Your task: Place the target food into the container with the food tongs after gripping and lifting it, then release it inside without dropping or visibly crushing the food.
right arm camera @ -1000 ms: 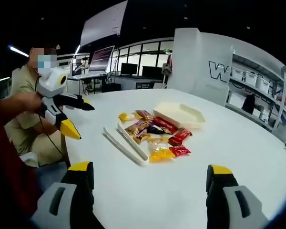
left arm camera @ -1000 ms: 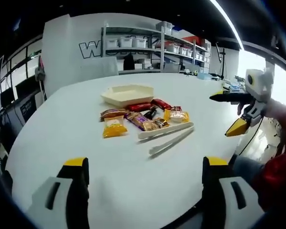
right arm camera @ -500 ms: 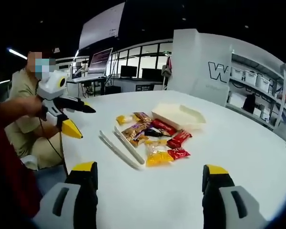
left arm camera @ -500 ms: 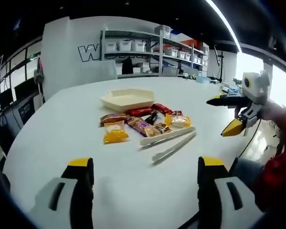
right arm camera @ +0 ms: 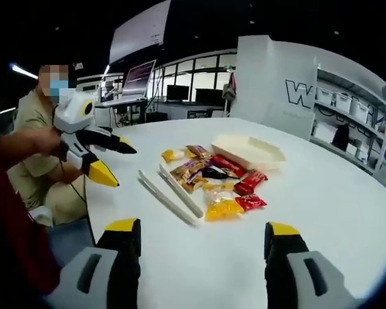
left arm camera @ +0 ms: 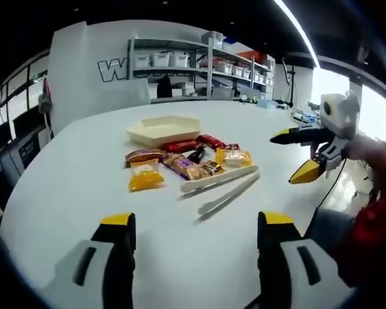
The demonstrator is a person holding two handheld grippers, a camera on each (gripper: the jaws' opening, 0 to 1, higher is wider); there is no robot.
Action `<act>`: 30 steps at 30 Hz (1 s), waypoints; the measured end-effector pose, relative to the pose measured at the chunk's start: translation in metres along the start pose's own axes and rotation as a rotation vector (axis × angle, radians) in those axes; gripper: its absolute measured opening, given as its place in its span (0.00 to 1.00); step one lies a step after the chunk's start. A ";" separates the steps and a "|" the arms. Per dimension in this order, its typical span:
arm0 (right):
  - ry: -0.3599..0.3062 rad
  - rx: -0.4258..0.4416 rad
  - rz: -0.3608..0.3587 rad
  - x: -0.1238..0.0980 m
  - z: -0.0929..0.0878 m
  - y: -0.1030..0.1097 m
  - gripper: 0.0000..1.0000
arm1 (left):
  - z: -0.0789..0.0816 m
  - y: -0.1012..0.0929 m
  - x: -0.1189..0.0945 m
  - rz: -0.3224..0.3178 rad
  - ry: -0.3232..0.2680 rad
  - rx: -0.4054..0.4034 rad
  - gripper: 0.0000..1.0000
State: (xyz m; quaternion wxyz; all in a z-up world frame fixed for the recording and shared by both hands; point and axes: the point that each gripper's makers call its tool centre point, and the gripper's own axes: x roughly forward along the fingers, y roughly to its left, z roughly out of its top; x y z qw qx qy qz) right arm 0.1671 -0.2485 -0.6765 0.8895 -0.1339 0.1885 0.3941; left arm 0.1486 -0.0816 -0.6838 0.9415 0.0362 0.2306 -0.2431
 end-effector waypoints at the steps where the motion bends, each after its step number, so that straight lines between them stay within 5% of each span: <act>1: -0.003 0.002 0.003 0.000 0.000 0.001 0.75 | 0.000 -0.001 0.000 -0.004 -0.002 -0.002 0.68; 13: -0.019 -0.006 0.041 0.012 0.002 0.012 0.59 | -0.001 -0.009 0.006 -0.042 0.008 0.041 0.56; 17: -0.024 -0.045 0.043 0.015 0.003 0.015 0.46 | 0.001 -0.011 0.008 -0.059 -0.008 0.074 0.48; 21: -0.018 -0.050 0.049 0.021 0.001 0.018 0.44 | 0.002 -0.014 0.011 -0.085 -0.012 0.077 0.38; 30: -0.024 -0.025 0.055 0.027 0.001 0.019 0.34 | -0.002 -0.019 0.022 -0.132 0.023 0.112 0.32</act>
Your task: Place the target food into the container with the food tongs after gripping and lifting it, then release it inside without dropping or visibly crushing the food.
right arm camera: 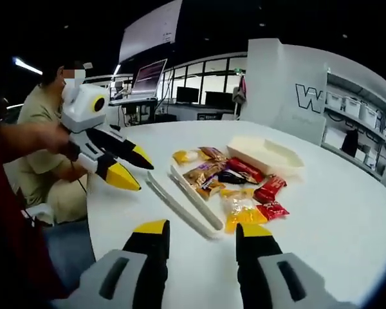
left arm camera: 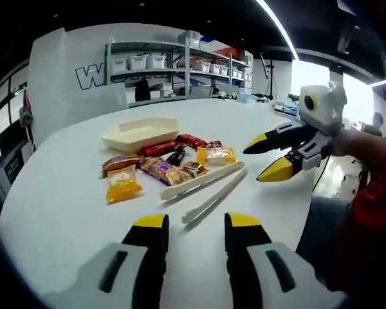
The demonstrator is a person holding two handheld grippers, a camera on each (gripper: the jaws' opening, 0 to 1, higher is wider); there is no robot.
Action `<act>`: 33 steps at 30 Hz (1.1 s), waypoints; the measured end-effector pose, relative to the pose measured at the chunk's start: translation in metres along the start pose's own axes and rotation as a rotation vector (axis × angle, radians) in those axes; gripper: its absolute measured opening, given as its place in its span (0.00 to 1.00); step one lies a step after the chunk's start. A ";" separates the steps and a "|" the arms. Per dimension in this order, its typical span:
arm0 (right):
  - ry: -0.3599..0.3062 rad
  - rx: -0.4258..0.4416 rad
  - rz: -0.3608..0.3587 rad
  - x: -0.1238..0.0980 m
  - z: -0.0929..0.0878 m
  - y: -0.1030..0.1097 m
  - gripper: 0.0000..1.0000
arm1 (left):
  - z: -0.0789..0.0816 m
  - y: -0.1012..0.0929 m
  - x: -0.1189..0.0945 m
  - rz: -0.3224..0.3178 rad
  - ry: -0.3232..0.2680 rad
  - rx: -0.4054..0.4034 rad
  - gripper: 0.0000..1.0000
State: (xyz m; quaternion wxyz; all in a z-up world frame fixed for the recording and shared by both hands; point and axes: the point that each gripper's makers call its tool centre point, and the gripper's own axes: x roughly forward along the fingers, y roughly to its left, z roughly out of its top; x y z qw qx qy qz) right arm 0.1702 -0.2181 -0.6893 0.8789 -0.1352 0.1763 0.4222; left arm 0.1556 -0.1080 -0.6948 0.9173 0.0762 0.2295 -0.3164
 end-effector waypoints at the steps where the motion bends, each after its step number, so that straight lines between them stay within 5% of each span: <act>1: 0.001 -0.002 0.000 0.001 -0.001 0.000 0.33 | 0.000 0.000 0.001 -0.003 0.001 0.004 0.32; 33: 0.029 0.014 -0.012 0.008 -0.009 -0.001 0.13 | -0.006 0.000 0.010 -0.057 0.065 0.071 0.11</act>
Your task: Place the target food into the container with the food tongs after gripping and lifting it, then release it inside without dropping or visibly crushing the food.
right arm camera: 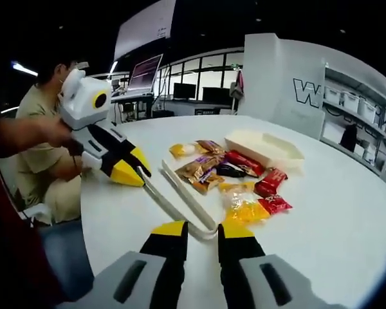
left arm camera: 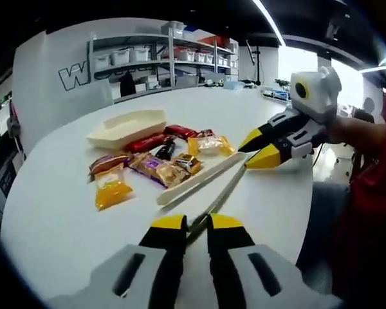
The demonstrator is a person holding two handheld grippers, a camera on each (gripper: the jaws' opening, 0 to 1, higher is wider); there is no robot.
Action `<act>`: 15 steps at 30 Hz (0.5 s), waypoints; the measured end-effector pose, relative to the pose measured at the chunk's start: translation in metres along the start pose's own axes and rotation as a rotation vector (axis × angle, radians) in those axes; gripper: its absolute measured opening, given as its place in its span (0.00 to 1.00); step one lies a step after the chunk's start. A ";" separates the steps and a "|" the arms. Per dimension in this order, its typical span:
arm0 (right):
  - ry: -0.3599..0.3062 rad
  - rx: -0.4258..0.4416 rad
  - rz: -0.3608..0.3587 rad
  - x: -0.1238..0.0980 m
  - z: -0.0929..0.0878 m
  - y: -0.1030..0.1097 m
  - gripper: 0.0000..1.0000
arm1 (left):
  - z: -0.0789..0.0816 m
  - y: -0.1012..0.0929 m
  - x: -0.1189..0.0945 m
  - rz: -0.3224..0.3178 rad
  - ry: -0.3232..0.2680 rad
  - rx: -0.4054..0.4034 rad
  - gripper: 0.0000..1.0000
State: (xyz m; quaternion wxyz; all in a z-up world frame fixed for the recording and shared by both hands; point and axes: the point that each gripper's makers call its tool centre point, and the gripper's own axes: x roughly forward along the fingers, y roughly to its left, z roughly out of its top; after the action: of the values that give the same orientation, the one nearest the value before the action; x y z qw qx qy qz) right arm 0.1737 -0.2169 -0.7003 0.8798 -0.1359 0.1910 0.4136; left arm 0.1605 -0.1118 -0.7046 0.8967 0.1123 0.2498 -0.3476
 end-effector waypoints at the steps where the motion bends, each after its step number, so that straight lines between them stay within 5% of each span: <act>1: 0.000 -0.003 -0.001 0.000 0.000 0.000 0.13 | 0.000 -0.001 0.000 -0.005 0.002 0.004 0.10; 15: 0.023 -0.039 -0.010 -0.002 -0.001 -0.002 0.13 | 0.001 -0.015 0.001 -0.127 0.043 0.148 0.07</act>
State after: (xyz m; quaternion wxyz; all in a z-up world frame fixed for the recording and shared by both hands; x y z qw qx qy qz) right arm 0.1735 -0.2196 -0.6996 0.8768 -0.1590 0.1922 0.4111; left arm 0.1511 -0.1237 -0.7051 0.8566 0.1697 0.2491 -0.4189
